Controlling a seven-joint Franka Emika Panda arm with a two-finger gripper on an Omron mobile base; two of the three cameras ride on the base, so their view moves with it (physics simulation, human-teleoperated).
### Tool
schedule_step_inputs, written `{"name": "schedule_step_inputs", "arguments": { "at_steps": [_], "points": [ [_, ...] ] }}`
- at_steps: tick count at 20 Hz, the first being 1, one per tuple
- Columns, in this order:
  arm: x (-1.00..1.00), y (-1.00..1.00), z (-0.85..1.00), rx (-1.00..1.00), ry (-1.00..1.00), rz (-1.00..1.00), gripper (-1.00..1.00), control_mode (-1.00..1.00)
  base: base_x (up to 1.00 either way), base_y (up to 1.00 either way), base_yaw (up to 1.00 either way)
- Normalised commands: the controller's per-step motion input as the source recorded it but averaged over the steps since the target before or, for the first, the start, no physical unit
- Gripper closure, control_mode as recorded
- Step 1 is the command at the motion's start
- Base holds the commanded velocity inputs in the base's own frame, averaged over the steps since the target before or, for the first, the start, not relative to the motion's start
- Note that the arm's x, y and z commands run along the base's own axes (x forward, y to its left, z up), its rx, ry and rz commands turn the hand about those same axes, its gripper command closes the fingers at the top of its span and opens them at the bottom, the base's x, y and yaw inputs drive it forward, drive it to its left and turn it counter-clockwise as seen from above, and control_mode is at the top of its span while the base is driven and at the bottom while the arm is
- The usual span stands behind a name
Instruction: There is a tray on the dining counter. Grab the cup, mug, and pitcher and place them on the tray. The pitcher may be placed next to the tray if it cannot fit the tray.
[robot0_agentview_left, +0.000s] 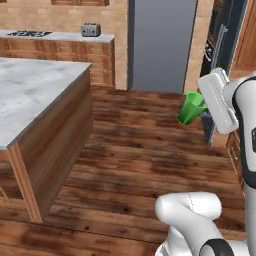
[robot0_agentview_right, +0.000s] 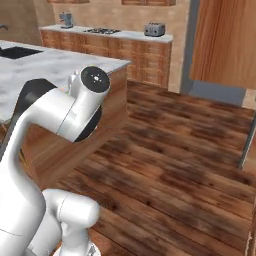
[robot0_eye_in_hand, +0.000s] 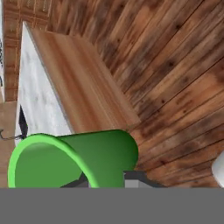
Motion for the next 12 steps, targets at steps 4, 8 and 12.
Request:
{"name": "schedule_step_inputs", "arguments": {
  "at_steps": [4,8,12],
  "points": [
    [0.00,0.00,0.00,0.00,0.00,0.00,1.00,1.00,0.18,-0.06,0.90],
    [0.00,0.00,0.00,0.00,0.00,0.00,1.00,1.00,0.46,-0.08,0.77],
    [0.00,0.00,0.00,0.00,0.00,0.00,1.00,1.00,0.57,-0.03,0.58]
  ]
}}
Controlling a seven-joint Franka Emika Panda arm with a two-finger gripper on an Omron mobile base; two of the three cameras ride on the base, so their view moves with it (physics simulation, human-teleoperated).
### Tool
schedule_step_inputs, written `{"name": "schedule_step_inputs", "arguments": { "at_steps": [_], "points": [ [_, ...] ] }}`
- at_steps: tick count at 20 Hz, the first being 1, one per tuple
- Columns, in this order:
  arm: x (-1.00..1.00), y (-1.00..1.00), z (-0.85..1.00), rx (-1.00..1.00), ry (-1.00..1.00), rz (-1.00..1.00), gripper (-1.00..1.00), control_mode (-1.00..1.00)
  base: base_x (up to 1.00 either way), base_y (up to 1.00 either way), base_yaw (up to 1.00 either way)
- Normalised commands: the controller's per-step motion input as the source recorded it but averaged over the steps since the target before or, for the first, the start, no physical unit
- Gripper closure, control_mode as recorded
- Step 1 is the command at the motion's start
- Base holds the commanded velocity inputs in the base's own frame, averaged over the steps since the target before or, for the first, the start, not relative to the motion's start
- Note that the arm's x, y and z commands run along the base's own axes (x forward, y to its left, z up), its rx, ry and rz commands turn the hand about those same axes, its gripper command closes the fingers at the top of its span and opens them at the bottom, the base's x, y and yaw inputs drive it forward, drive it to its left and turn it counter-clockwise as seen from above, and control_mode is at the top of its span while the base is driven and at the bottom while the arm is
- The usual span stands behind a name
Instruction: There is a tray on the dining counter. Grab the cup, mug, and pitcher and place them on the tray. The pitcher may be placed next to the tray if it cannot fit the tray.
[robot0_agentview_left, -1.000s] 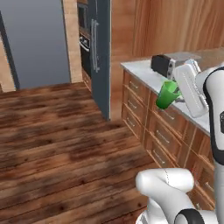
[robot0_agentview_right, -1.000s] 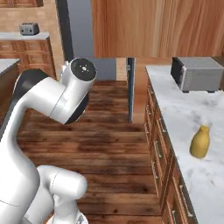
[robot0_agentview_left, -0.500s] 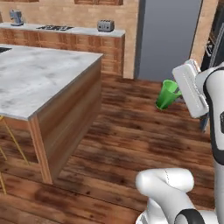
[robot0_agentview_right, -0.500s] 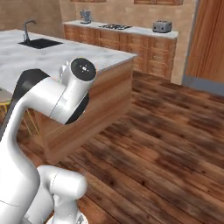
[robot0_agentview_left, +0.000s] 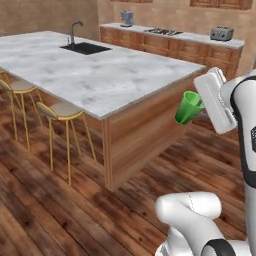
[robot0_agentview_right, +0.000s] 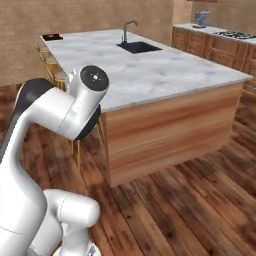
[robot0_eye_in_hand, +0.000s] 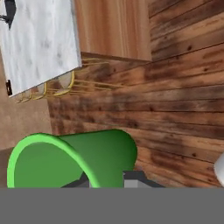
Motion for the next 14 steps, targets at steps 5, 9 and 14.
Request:
{"name": "schedule_step_inputs", "arguments": {
  "at_steps": [5,9,14],
  "points": [
    [0.00,0.00,0.00,0.00,0.00,0.00,1.00,1.00,0.72,0.62,0.59],
    [0.00,0.00,0.00,0.00,0.00,0.00,1.00,1.00,0.93,0.89,0.59],
    [0.00,0.00,0.00,0.00,0.00,0.00,1.00,1.00,1.00,0.39,0.39]
  ]
}}
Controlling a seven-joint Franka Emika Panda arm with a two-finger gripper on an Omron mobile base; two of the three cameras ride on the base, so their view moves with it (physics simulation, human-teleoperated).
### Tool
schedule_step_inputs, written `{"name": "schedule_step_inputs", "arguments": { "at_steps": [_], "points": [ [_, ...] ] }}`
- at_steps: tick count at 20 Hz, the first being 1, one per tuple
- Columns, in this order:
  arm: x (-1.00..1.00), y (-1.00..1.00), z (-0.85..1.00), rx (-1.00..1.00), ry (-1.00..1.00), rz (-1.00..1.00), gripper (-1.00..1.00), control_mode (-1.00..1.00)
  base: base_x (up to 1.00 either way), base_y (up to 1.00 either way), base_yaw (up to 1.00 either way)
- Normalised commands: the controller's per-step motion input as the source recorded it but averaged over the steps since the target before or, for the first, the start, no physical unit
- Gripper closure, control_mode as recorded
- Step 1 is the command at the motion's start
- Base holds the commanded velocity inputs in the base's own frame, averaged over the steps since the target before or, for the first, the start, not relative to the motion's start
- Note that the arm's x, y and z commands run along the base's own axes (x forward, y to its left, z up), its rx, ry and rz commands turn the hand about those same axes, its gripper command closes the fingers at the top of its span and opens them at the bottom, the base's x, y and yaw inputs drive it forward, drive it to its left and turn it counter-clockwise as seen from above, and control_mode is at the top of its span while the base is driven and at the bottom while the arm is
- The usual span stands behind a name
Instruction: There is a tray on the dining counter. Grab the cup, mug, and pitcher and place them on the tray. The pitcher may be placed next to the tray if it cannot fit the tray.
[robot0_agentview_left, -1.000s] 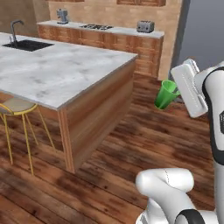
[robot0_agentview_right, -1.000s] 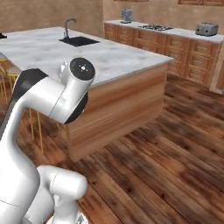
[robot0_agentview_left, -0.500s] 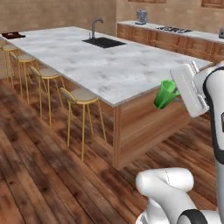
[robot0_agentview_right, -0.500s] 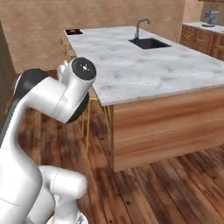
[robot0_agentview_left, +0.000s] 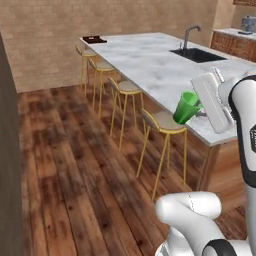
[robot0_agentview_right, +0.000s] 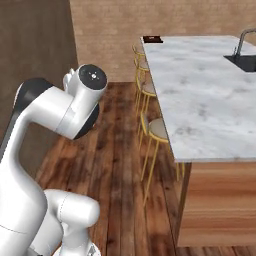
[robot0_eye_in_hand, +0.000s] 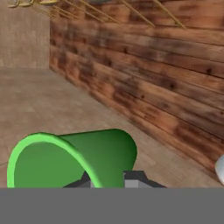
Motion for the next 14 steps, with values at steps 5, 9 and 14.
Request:
{"name": "schedule_step_inputs", "arguments": {
  "at_steps": [5,9,14],
  "points": [
    [0.00,0.00,0.00,0.00,0.00,0.00,1.00,1.00,1.00,0.50,0.33],
    [0.00,0.00,0.00,0.00,0.00,0.00,1.00,1.00,1.00,0.60,0.31],
    [0.00,0.00,0.00,0.00,0.00,0.00,1.00,1.00,1.00,0.46,0.22]
  ]
}}
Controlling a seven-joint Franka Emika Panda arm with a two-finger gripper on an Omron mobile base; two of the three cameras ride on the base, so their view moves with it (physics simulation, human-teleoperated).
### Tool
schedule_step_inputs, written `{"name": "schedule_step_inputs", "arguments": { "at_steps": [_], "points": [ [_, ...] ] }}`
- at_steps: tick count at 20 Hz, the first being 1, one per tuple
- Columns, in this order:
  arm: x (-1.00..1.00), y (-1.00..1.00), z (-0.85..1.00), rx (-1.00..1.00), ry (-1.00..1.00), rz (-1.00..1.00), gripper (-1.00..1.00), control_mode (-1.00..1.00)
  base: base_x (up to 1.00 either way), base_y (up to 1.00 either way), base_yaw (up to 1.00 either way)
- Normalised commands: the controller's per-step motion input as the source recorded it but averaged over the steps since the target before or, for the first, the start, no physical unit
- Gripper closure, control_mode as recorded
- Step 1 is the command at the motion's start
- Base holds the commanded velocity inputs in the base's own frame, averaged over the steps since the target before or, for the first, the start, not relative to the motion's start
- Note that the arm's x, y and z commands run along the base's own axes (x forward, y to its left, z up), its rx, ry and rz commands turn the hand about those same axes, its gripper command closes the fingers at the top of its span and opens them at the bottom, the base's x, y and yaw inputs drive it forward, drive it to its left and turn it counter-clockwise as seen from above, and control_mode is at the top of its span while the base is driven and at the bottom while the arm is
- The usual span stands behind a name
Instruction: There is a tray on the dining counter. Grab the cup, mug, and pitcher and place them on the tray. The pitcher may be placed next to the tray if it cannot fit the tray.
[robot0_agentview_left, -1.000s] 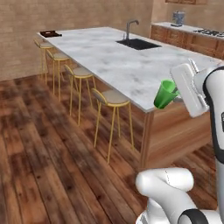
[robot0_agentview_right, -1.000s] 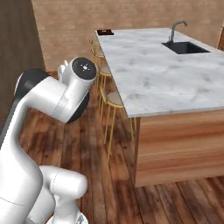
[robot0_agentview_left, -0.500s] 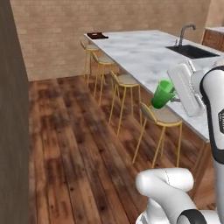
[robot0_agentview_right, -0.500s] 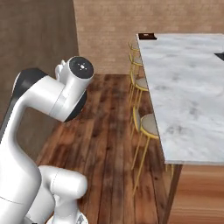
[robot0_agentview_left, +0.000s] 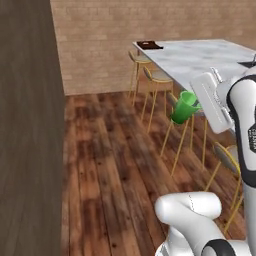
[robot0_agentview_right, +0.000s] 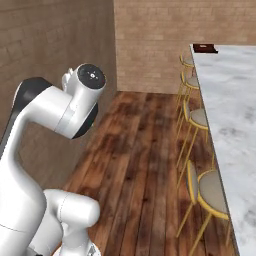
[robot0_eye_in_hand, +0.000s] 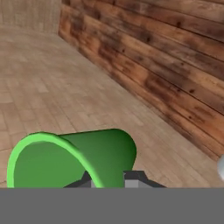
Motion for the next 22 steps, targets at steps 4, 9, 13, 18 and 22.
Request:
{"name": "schedule_step_inputs", "arguments": {
  "at_steps": [4,9,13,18,22],
  "points": [
    [0.00,0.00,0.00,0.00,0.00,0.00,1.00,1.00,1.00,0.12,0.00],
    [0.00,0.00,0.00,0.00,0.00,0.00,1.00,1.00,1.00,0.28,0.00],
    [0.00,0.00,0.00,0.00,0.00,0.00,1.00,1.00,1.00,0.41,0.00],
    [0.00,0.00,0.00,0.00,0.00,0.00,1.00,1.00,1.00,0.47,0.00],
    [0.00,0.00,0.00,0.00,0.00,0.00,1.00,1.00,1.00,0.50,0.00]
  ]
}}
